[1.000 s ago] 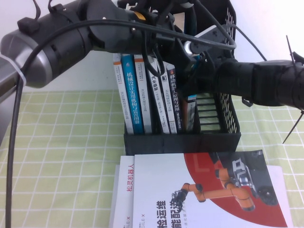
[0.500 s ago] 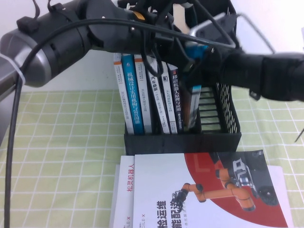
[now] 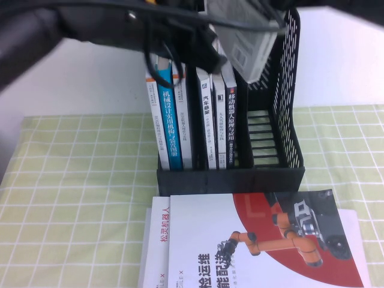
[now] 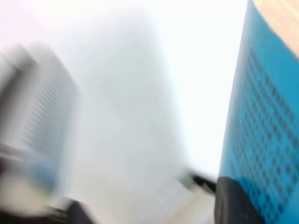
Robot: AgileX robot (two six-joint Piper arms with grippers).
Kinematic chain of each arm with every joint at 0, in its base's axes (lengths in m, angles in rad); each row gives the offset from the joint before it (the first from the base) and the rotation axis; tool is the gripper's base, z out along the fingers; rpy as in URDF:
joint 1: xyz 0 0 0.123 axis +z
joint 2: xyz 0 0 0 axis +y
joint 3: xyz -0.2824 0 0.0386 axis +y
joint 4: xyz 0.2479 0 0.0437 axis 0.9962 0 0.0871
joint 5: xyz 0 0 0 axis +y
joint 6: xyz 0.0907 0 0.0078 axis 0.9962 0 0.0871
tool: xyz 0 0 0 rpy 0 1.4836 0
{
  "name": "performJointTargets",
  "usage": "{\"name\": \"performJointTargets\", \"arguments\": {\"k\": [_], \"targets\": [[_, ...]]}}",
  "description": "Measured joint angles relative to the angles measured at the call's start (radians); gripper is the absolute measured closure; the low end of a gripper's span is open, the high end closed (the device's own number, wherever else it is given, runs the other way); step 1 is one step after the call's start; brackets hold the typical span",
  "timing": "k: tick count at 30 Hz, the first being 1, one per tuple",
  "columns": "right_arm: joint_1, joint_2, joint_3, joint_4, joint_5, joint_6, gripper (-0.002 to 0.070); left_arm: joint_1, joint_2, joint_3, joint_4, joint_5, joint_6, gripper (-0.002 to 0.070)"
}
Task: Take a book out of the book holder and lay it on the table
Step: Place the picked book on the book
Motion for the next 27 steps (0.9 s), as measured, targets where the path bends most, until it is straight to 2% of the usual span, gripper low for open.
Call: {"name": "performJointTargets", "arguments": {"k": [3, 8, 12, 15, 21, 27], "targets": [[0.0, -0.084, 0.0, -0.046, 0.109, 0.115, 0.0472, 0.0, -0.066, 0.0, 0.065, 0.034, -0.088, 0.0678], [0.0, -0.21, -0.008, -0.289, 0.346, 0.307, 0.0472, 0.0, -0.158, 0.0, 0.143, 0.16, -0.172, 0.0678], [0.0, -0.289, -0.01, -0.472, 0.532, 0.42, 0.0473, 0.002, -0.217, 0.002, 0.158, 0.274, -0.193, 0.0678], [0.0, -0.329, -0.01, -0.586, 0.653, 0.499, 0.0473, 0.002, -0.272, 0.03, 0.141, 0.297, -0.207, 0.0678], [0.0, -0.357, -0.012, -0.752, 0.912, 0.649, 0.0473, 0.003, -0.44, 0.22, 0.101, 0.248, -0.272, 0.0678], [0.013, -0.357, -0.012, -0.933, 1.061, 0.755, 0.0473, 0.003, -0.607, 0.526, 0.141, 0.176, -0.443, 0.0678]]}}
